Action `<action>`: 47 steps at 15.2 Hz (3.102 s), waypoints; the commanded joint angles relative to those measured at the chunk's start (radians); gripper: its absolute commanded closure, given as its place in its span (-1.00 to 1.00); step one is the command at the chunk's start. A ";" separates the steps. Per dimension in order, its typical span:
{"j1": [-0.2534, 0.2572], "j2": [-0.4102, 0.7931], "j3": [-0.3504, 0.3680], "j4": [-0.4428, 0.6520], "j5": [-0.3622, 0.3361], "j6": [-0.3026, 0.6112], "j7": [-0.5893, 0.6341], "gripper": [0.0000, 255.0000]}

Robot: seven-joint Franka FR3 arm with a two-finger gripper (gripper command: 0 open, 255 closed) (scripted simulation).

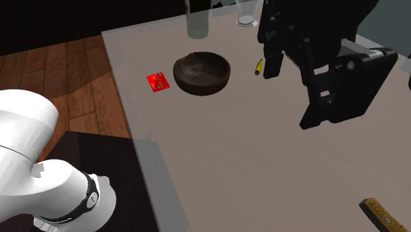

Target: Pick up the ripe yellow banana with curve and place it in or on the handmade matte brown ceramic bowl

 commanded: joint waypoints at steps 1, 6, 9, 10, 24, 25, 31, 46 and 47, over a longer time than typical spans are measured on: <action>0.022 0.052 0.020 0.020 -0.003 0.028 -0.027 -1.00; 0.074 0.180 0.074 0.088 -0.019 0.077 -0.082 -1.00; 0.103 0.254 0.109 0.130 -0.035 0.101 -0.112 -1.00; 0.113 0.279 0.120 0.144 -0.042 0.108 -0.121 -1.00; 0.265 0.597 0.268 0.330 -0.183 0.179 -0.230 -1.00; 0.278 0.618 0.277 0.341 -0.196 0.183 -0.237 -1.00; 0.321 0.695 0.302 0.362 -0.245 0.217 -0.257 -1.00; 0.321 0.724 0.295 0.325 -0.261 0.281 -0.246 1.00; 0.321 0.724 0.295 0.325 -0.261 0.281 -0.246 1.00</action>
